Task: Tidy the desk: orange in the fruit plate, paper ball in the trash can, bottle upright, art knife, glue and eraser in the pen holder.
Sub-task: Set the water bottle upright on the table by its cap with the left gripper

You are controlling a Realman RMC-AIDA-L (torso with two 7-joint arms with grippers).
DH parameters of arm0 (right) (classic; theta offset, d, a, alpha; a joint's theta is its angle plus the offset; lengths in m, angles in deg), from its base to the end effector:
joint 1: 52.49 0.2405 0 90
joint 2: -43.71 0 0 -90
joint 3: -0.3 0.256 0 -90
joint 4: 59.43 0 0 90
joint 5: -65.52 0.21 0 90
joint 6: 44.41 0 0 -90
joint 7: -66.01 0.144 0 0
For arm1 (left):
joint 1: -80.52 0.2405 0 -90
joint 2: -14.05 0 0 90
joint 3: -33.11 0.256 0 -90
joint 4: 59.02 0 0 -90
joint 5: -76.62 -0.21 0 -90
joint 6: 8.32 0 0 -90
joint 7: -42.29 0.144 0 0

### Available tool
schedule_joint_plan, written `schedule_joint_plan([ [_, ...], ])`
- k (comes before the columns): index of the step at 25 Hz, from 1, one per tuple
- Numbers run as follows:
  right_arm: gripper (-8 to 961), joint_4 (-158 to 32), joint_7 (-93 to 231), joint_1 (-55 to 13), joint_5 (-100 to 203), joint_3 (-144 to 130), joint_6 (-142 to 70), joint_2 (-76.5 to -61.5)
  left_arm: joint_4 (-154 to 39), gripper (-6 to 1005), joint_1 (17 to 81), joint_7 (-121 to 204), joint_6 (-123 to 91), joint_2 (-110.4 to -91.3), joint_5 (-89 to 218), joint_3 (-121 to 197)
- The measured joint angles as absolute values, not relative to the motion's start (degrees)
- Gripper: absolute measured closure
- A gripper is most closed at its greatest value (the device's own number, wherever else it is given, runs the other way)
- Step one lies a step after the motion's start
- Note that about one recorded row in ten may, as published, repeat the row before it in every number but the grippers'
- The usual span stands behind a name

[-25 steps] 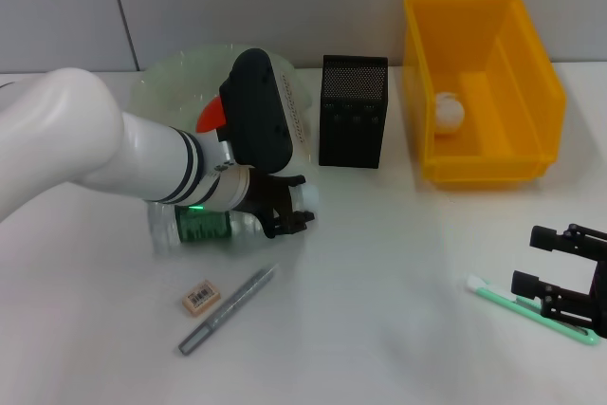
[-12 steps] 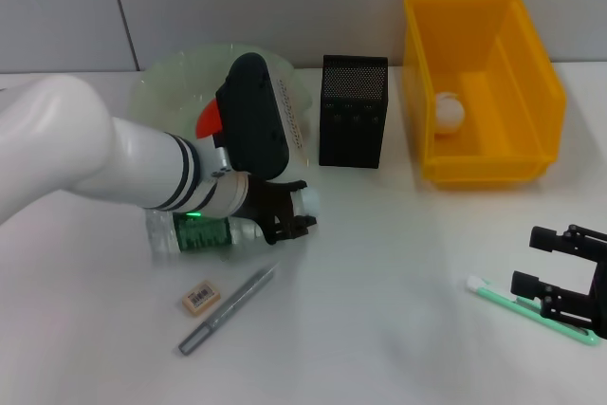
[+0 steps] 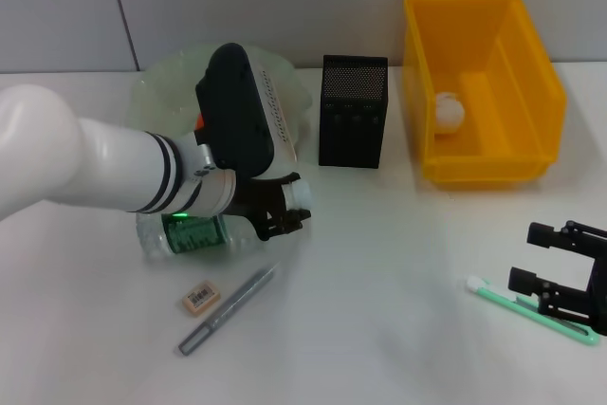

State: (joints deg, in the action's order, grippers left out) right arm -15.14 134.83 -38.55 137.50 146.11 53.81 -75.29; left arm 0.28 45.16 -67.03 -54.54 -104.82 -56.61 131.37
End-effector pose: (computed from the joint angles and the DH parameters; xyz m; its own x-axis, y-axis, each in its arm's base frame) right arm 0.3213 0.2536 0.0420 0.7627 -0.2442 -0.5989 -0.4895 -0.8232 -0.2876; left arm -0.1716 0.3874 -0.0836 0.9789 -0.0068 -0.2040 -0.0978 -0.8930 -0.4394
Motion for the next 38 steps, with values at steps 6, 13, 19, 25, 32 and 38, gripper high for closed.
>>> schedule_joint_plan([
  [6, 258, -15.23, 134.83, -38.27, 137.48, 146.01, 53.85, -75.29, 6.55, 547, 49.66, -67.78, -55.25, -104.75, -56.66, 131.12],
  [13, 258, -15.23, 134.85, -37.69, 137.51, 146.02, 54.12, -75.29, 11.0, 547, 53.08, -69.16, -55.92, -104.72, -56.73, 130.99],
  [19, 258, -15.2, 135.37, -37.47, 137.3, 146.05, 54.18, -75.29, 16.39, 548, 57.08, -69.48, -55.93, -104.69, -56.37, 130.62],
  [25, 257, -15.07, 135.41, -37.44, 137.29, 146.09, 54.18, -75.29, 19.0, 548, 59.28, -69.77, -55.87, -104.71, -56.19, 130.5],
  [32, 257, -15.17, 135.44, -36.74, 137.08, 146.02, 54.0, -75.3, 20.4, 549, 60.65, -71.53, -55.56, -104.58, -56.03, 130.05],
  [38, 257, -15.22, 135.52, -36.57, 137.05, 146.02, 53.9, -75.29, 22.02, 550, 61.35, -73.65, -55.68, -104.6, -56.0, 130.05],
])
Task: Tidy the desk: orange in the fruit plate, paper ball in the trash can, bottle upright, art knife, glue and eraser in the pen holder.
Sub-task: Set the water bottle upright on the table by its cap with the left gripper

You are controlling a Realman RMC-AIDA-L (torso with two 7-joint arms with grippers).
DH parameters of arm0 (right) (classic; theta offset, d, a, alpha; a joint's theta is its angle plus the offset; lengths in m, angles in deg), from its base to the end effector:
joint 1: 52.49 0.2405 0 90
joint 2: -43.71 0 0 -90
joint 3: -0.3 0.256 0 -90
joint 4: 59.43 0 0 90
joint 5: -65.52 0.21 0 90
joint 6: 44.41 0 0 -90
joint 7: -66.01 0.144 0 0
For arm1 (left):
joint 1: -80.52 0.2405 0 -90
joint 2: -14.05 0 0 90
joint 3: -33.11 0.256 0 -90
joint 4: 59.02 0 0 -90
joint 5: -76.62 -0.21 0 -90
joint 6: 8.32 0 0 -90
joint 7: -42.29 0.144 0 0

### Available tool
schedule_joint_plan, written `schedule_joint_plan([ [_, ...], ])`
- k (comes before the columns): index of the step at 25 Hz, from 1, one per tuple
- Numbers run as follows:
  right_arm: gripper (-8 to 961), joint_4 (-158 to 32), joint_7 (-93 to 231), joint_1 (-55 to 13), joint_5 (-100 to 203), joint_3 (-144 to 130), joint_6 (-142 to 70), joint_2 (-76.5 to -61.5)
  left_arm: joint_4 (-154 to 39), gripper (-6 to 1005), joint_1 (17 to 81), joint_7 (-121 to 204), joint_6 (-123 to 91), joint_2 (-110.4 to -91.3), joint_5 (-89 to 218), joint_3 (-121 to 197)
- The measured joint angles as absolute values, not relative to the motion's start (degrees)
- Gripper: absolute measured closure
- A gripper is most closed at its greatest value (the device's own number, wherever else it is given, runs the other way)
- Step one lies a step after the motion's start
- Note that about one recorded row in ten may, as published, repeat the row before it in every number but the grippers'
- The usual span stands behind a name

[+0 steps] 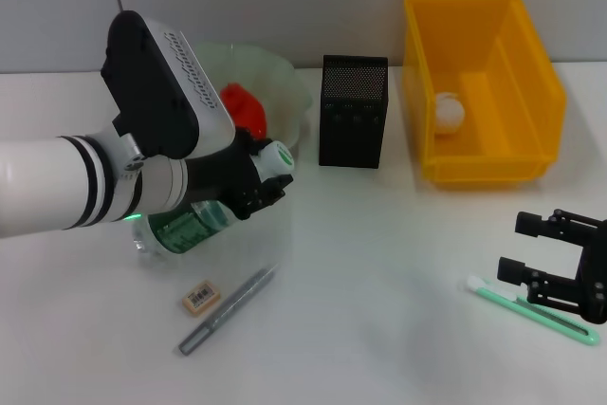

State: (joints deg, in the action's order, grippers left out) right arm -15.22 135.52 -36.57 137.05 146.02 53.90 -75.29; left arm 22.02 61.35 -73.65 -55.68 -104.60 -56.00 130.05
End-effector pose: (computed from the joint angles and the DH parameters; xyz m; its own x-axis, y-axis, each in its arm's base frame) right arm 0.3127 0.2636 0.0408 0.7671 -0.2332 -0.5976 -0.4691 -0.8394 -0.2746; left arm -0.1673 0.3557 -0.0381 0.9969 0.0786 -0.0041 0.0622 -0.8184 -0.5712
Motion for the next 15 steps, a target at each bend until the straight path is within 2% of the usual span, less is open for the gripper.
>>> schedule_joint_plan([
  [15, 258, -15.22, 135.58, -36.18, 137.05, 146.02, 53.76, -75.29, 26.9, 552, 64.29, -78.57, -55.35, -104.64, -55.98, 128.78],
])
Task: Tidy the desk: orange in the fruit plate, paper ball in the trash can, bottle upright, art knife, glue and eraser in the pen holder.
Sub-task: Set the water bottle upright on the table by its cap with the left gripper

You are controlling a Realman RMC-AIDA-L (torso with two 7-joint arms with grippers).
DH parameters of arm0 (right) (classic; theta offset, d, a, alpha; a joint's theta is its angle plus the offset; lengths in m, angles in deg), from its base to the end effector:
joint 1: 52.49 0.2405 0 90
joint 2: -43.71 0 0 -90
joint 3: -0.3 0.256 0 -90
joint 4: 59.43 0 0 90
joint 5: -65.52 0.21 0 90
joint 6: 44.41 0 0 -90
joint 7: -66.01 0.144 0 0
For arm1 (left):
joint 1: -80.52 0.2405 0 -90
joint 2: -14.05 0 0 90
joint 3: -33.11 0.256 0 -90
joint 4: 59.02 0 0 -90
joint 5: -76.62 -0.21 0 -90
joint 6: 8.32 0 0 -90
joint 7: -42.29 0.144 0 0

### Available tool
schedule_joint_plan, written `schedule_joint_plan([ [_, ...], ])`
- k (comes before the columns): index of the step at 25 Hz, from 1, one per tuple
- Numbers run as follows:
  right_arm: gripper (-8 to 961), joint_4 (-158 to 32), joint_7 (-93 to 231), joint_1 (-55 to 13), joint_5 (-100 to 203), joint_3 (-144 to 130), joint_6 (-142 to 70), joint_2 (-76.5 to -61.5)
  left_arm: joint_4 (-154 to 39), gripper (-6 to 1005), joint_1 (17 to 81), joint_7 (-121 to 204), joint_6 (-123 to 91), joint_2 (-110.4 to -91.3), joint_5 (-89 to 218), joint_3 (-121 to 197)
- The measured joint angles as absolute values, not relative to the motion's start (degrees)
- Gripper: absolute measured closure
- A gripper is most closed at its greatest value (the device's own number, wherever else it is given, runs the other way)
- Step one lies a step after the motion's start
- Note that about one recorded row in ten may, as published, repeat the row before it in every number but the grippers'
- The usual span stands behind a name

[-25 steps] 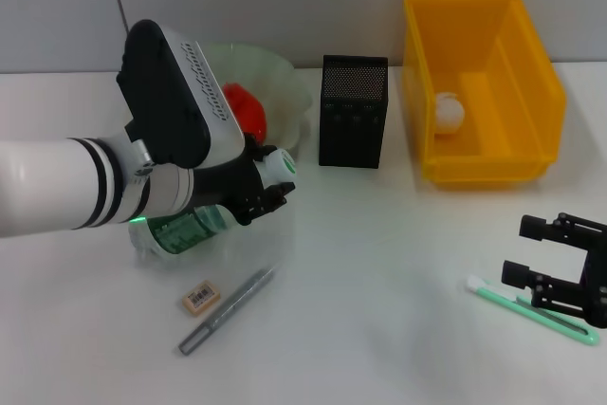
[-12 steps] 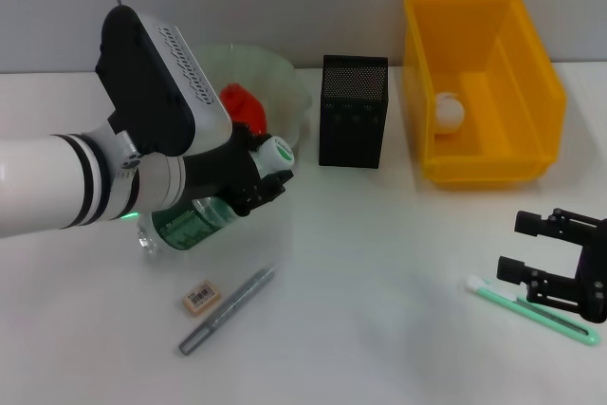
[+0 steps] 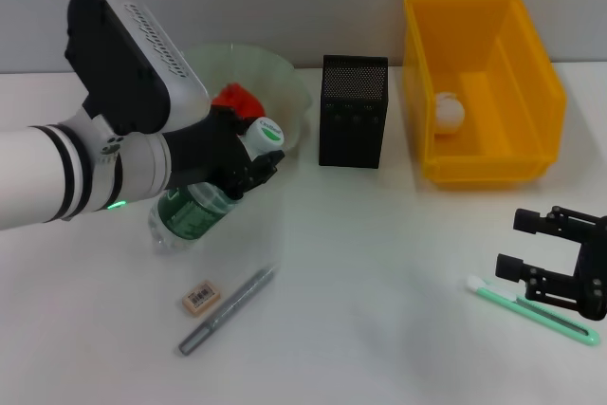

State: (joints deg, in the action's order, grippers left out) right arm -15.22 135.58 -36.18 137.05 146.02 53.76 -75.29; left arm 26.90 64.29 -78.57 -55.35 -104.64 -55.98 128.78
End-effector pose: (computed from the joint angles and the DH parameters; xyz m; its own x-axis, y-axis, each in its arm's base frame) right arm 0.3111 0.2660 0.0408 0.7686 -0.2293 -0.5972 -0.4652 -0.8412 -0.2757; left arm -0.1627 0.3527 -0.0210 0.9879 0.1312 0.0827 0.1542 -0.7756 -0.6120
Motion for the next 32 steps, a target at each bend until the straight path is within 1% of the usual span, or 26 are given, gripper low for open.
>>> schedule_joint_plan([
  [25, 259, -15.05, 135.8, -35.98, 137.06, 146.04, 53.78, -75.29, 30.47, 554, 67.07, -85.08, -55.79, -104.6, -55.88, 127.17],
  [32, 259, -15.07, 135.82, -35.84, 137.06, 146.02, 53.93, -75.3, 32.62, 553, 69.65, -85.67, -55.65, -104.6, -55.77, 127.18],
])
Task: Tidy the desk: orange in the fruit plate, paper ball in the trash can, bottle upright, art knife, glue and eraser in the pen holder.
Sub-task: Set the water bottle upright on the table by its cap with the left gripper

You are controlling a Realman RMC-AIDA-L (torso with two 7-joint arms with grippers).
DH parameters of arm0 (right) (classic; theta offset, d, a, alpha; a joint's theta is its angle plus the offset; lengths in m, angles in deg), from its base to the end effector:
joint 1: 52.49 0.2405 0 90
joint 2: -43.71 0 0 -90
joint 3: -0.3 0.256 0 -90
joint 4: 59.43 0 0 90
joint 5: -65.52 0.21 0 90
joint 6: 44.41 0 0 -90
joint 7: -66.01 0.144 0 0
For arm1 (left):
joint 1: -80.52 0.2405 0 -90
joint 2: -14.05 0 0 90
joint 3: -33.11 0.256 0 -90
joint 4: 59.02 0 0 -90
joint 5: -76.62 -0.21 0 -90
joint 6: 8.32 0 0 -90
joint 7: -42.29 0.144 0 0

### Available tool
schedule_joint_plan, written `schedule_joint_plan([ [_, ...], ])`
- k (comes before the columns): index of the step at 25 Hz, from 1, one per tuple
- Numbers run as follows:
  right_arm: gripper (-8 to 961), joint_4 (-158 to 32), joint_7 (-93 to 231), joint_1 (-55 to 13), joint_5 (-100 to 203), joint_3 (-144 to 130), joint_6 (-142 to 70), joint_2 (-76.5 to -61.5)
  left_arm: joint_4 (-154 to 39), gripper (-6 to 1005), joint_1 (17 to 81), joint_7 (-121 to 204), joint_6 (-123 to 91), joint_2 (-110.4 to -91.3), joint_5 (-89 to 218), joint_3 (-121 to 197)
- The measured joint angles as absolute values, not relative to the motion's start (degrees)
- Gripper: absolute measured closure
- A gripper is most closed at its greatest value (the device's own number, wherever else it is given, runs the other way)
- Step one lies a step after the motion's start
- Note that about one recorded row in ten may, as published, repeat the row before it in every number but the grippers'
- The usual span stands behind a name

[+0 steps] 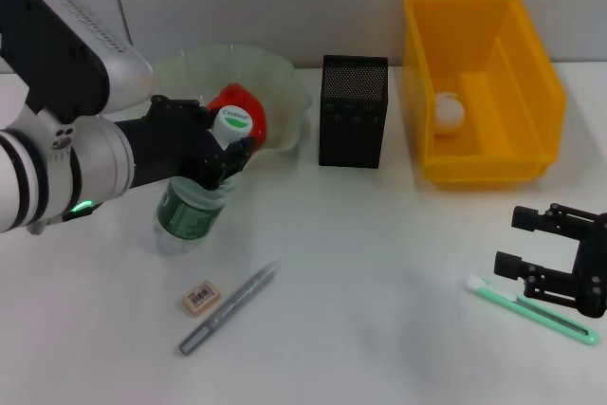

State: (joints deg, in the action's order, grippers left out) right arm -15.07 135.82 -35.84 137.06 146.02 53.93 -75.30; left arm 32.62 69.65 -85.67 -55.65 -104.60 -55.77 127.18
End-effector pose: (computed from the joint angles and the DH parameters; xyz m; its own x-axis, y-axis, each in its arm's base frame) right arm 0.3091 0.2678 0.0412 0.7688 -0.2259 -0.5983 -0.4606 -0.8446 -0.2730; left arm -0.1703 0.3414 0.0000 0.9516 0.2352 0.1976 0.3070 -0.7088 -0.6351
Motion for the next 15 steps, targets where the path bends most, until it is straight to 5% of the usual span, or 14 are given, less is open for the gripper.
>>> schedule_joint_plan([
  [15, 259, -14.98, 136.15, -35.97, 137.06, 146.03, 54.08, -75.29, 34.35, 553, 72.32, -84.96, -54.64, -104.54, -52.97, 127.14],
])
